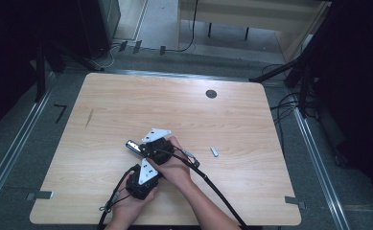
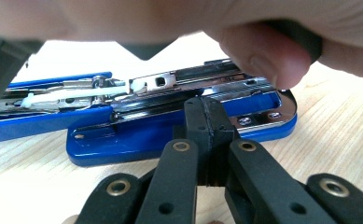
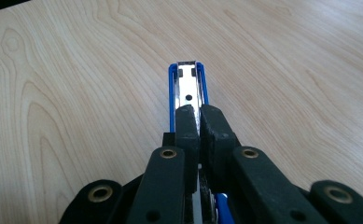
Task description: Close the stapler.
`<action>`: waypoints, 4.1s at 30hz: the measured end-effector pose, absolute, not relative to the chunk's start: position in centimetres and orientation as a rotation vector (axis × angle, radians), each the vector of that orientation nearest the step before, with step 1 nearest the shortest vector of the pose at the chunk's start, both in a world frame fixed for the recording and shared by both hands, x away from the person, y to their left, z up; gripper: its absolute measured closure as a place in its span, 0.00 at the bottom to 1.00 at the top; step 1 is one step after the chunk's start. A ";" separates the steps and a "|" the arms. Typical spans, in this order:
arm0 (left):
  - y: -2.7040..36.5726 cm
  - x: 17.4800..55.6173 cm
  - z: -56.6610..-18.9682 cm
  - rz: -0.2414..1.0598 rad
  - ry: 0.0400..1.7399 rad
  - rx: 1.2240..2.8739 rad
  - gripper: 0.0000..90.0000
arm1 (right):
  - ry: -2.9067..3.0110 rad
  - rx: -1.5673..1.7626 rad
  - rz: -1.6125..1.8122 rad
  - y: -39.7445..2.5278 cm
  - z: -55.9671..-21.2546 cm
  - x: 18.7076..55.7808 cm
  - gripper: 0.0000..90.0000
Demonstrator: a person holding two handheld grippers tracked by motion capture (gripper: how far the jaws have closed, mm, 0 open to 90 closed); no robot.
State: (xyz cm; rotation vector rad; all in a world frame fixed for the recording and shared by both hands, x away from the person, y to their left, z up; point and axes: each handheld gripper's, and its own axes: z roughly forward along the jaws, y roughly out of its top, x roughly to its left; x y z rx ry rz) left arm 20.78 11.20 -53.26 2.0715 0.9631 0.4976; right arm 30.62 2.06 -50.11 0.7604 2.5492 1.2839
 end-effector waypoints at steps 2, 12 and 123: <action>11.2 20.8 -53.3 0.495 0.964 2.069 1.00 | 2.529 0.765 1.307 1.6 -49.8 30.6 0.97; 11.3 20.8 -53.3 0.488 0.971 2.065 1.00 | 2.443 0.804 1.368 -1.9 -48.1 30.8 1.00; 11.4 21.0 -53.2 0.469 0.966 2.065 1.00 | 2.333 1.168 1.106 -18.0 -51.0 28.8 0.88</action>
